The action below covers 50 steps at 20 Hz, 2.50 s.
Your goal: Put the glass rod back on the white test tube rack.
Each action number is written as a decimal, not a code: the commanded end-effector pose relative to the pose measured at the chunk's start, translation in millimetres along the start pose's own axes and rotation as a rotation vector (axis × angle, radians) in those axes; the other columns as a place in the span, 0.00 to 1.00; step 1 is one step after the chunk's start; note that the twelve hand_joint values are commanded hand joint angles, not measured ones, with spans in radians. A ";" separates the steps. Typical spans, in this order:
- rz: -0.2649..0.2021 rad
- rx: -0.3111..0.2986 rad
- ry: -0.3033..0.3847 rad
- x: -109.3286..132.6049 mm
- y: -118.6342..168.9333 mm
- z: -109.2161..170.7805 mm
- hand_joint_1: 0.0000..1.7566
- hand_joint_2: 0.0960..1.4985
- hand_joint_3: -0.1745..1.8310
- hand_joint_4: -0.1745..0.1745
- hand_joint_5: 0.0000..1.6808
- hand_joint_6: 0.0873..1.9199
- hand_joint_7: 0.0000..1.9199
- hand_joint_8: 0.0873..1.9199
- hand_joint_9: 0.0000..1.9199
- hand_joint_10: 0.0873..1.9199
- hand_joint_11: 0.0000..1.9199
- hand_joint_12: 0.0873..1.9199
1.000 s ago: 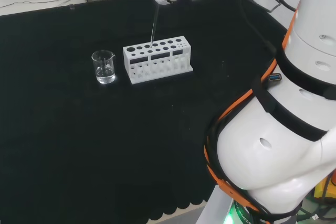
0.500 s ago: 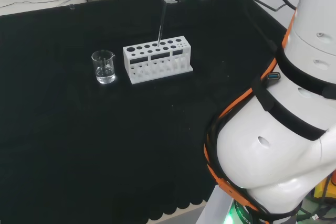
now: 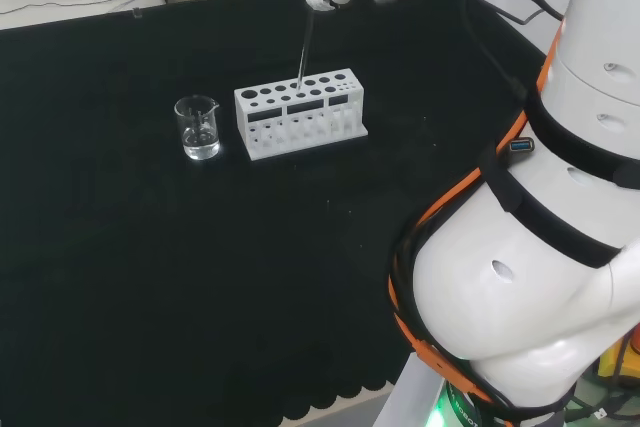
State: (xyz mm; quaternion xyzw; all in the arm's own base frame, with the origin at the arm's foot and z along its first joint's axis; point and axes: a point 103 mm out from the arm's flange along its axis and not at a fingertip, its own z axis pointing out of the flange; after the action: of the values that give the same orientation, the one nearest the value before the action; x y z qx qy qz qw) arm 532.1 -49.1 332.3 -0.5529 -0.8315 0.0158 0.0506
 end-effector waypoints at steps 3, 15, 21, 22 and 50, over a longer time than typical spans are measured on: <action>0.003 0.006 0.002 0.5 1.8 0.9 0.67 0.38 0.54 0.00 0.65 0.55 0.74 0.71 0.98 0.59 0.99 0.56; -0.002 0.024 0.005 1.9 6.9 15.3 0.67 0.38 0.54 0.00 0.65 0.55 0.74 0.71 0.98 0.59 0.99 0.56; -0.016 0.048 0.010 3.9 13.9 30.8 0.67 0.38 0.54 0.00 0.65 0.55 0.74 0.71 0.98 0.59 0.99 0.56; -0.021 0.053 0.009 4.8 15.2 33.7 0.67 0.38 0.54 0.00 0.65 0.55 0.74 0.71 0.98 0.59 0.99 0.56; -0.090 0.132 -0.044 26.0 52.5 60.9 0.67 0.38 0.54 0.00 0.65 0.55 0.74 0.71 0.98 0.59 0.99 0.56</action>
State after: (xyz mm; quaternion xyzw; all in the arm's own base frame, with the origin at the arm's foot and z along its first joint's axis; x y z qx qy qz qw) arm 561.4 -11.7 268.5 -0.5158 -0.8505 0.0731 0.0718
